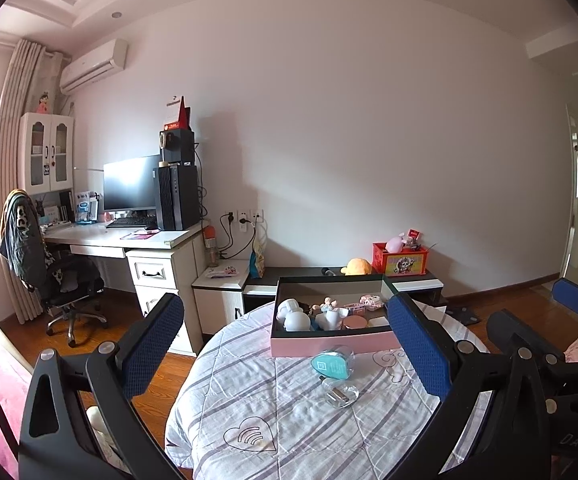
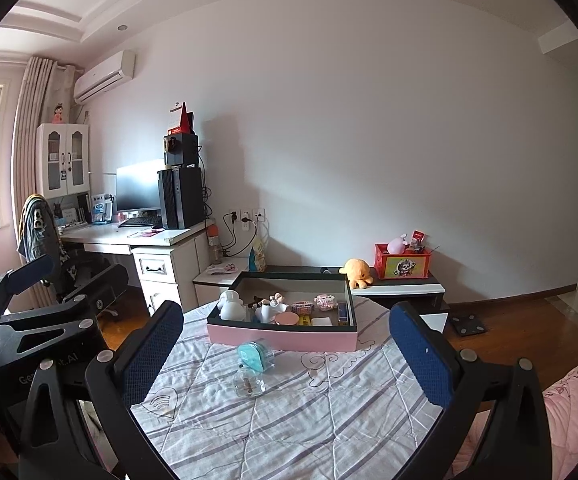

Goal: Organize rigid objects
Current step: 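Grasp the glass bottle with wooden stick with the left tool while the right tool approaches the teal-lidded container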

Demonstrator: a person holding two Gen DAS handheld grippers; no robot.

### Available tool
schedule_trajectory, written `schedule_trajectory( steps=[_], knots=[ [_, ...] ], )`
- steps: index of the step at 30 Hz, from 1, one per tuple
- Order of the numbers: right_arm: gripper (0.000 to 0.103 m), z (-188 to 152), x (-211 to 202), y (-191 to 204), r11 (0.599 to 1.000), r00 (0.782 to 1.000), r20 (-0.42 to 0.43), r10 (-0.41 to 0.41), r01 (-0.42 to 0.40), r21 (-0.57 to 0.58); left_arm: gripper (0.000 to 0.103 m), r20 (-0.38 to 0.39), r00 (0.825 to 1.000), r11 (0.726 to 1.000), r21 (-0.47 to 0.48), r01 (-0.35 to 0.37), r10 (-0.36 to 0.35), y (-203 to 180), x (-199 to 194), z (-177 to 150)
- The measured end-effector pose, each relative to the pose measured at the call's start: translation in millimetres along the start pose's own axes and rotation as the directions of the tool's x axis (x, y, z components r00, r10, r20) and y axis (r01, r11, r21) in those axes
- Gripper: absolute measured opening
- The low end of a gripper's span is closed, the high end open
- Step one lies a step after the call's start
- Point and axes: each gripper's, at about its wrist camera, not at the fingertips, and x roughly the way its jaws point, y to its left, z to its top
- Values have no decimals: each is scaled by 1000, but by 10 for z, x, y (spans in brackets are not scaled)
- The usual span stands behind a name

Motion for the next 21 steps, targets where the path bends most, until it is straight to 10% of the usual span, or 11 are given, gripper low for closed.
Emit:
schedule_trajectory(
  steps=[21],
  knots=[
    [103,-284,656,-291,999,992,-122,-4,10,49,103,-225,973,998,25,54,-47,-241,1014,-418]
  ],
)
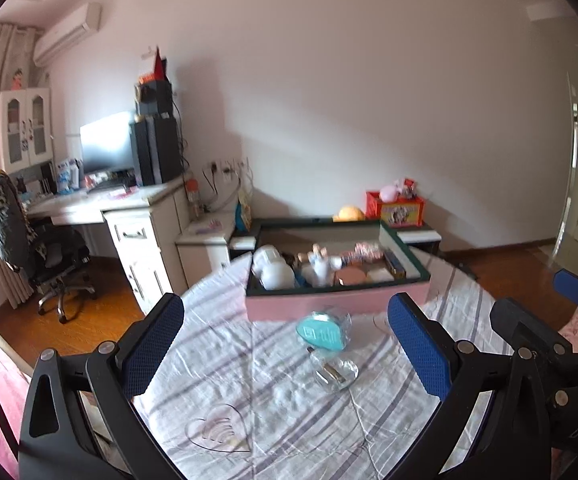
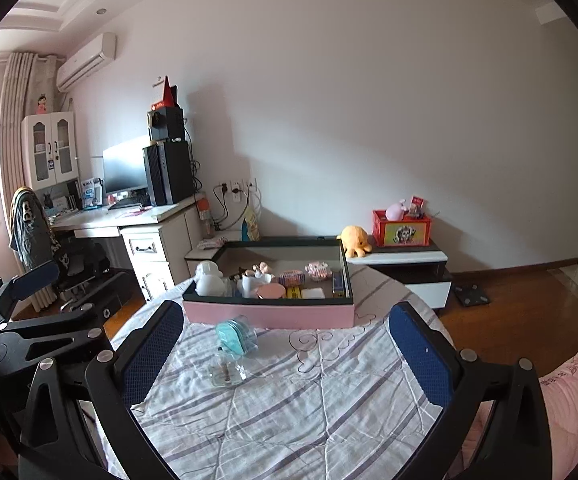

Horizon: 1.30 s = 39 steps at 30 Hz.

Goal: Organize rigid objects
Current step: 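Grasp the glass bottle with wooden stick with the left tool while the right tool approaches the teal-lidded container, then grasp the clear teal-lidded container with the right tool while the left tool lifts the bottle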

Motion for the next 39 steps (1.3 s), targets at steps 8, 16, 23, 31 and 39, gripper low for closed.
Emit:
schedule_trajectory(
  steps=[8,16,23,31,39],
  knots=[
    [103,-411,790,-277,999,981,-192,-7,15,39,103,-315,946,997,-35,64,-72,-113,968,-572],
    [103,-735,1313,-428,996,942,-335,22,8,88,103,-447,892,998,-40,52,-64,-203,1490,-815],
    [103,-755,1489,-464,995,929,-369,21,14,94,87,-467,880,995,-16,94,-90,-306,1756,-815],
    [103,-729,1678,-333,997,916,-401,28,4,79,61,-424,891,987,-60,151,-162,-52,1673,-754],
    [103,-626,1939,111,998,901,-430,65,-66,13,61,-404,911,995,-78,57,-83,496,1546,-755]
  ],
)
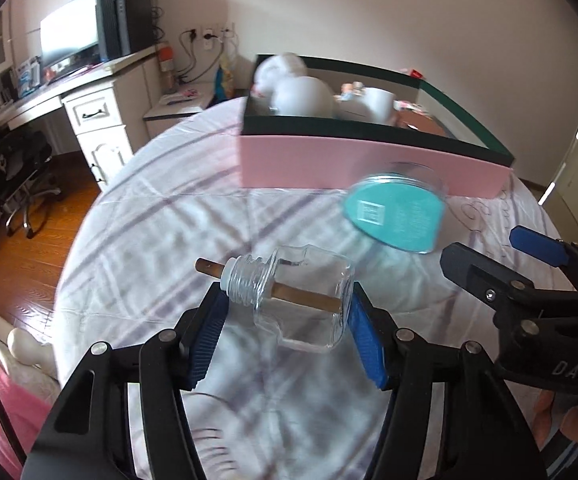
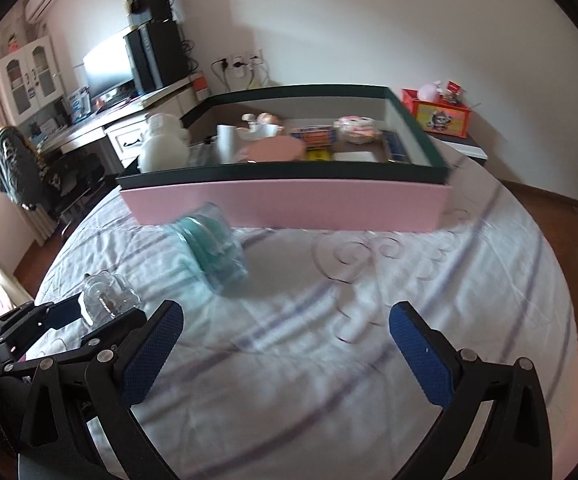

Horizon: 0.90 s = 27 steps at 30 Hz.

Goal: Organize rigid objects
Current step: 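Grasp the clear teal-lidded container with the right tool while the left tool lifts the bottle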

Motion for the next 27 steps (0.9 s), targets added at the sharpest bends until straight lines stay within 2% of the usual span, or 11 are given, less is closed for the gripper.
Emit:
schedule_trajectory(
  steps=[4,8,11,13,18,24,27],
  knots=[
    [103,109,183,256,998,999,-23,30,-31,-48,61,-2,1000,999,-28,-23,23,232,17,29],
    [103,216,386,372,997,998,-45,47,-50,-67,61,-1,999,999,-32,-32,32,297,56,69],
    [87,250,460,346,996,995,-66,76,-79,-47,61,-7,999,999,-27,-34,34,281,109,103],
    [62,256,504,332,995,993,-81,90,-94,-44,61,-9,1000,999,-23,-30,30,258,129,113],
    [40,204,519,352,986,985,-98,142,-149,-69,61,-2,1000,1000,-6,-19,19,165,112,126],
    [38,79,293,358,981,984,-60,165,-170,-93,60,34,999,1000,15,-1,0,-21,-48,75],
    [37,-23,97,262,983,986,-25,167,-169,-67,60,57,998,999,31,16,-18,-153,-185,52]
  ],
)
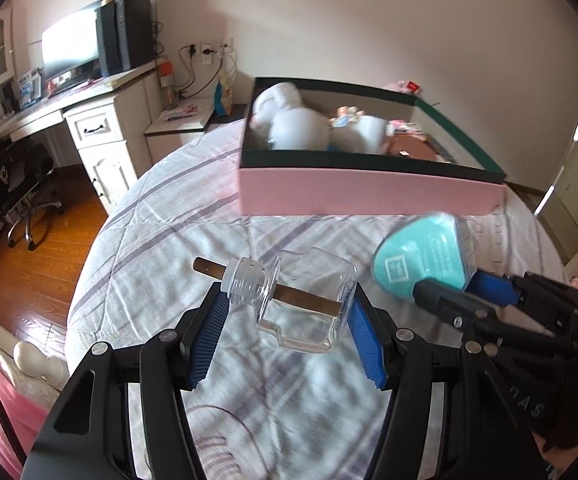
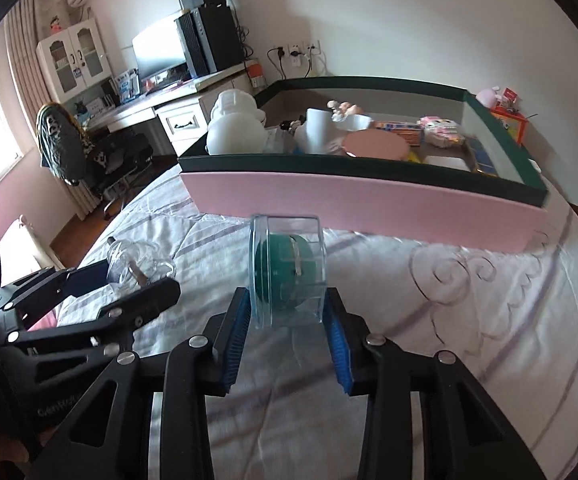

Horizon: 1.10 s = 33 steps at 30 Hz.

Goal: Organize rigid objects
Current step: 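Grasp the clear teal-lidded container with the right tool while the left tool lifts the bottle, then carry the container over the pink box with the right tool while the left tool carries the bottle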

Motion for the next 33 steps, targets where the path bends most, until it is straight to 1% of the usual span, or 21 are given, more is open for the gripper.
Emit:
schedule_trajectory(
  steps=[3,6,9,11,13,14,16,17,18,19,22,25,27,29,30,33],
  knots=[
    [37,-146,-189,-65,999,1000,5,-28,28,17,60,11,1000,999,38,11,-12,-169,-118,-57],
    [38,-341,-368,-114,997,998,0,-68,68,25,60,4,1000,998,61,23,-23,-314,-166,-173],
    [39,-489,-481,-170,997,998,-2,-67,67,49,60,-13,999,997,71,31,-30,-417,-171,-271],
    [44,-507,-494,-223,995,998,12,-68,67,68,60,-27,999,996,81,23,-21,-468,-166,-317],
    [50,-479,-499,-275,994,997,32,-68,65,82,60,-24,1000,997,80,15,-13,-483,-172,-321],
    [50,-452,-485,-289,995,998,37,-57,54,84,60,-29,1000,997,81,10,-7,-479,-172,-321],
    [49,-404,-454,-302,995,998,49,-47,43,89,60,-28,1000,997,76,4,-2,-457,-170,-313],
    [46,-384,-427,-303,996,998,45,-35,32,84,60,-26,1000,997,76,4,-2,-458,-173,-311],
    [39,-381,-408,-300,997,999,43,-17,14,82,60,-24,1000,997,75,-1,3,-460,-182,-306],
    [39,-375,-391,-297,997,999,42,-5,1,79,60,-13,1000,997,71,-3,4,-454,-200,-292],
    [39,-393,-449,-260,997,998,66,-16,12,72,60,31,1000,998,65,1,-3,-446,-334,-251],
    [39,-393,-675,-202,997,990,134,-35,27,67,60,107,994,998,61,-4,-2,-460,-596,-166],
    [39,-348,-893,-135,997,979,194,-67,57,57,60,160,987,998,66,-16,5,-494,-801,-99],
    [39,-292,-1153,-46,996,960,264,-89,80,42,60,226,974,997,74,-18,1,-540,-1049,-29],
    [39,-269,-1246,-12,995,952,288,-99,92,38,60,248,969,997,77,-20,0,-555,-1135,7],
    [39,-195,-1560,126,992,923,365,-123,124,20,60,337,941,995,84,-54,23,-618,-1456,74]
  ],
)
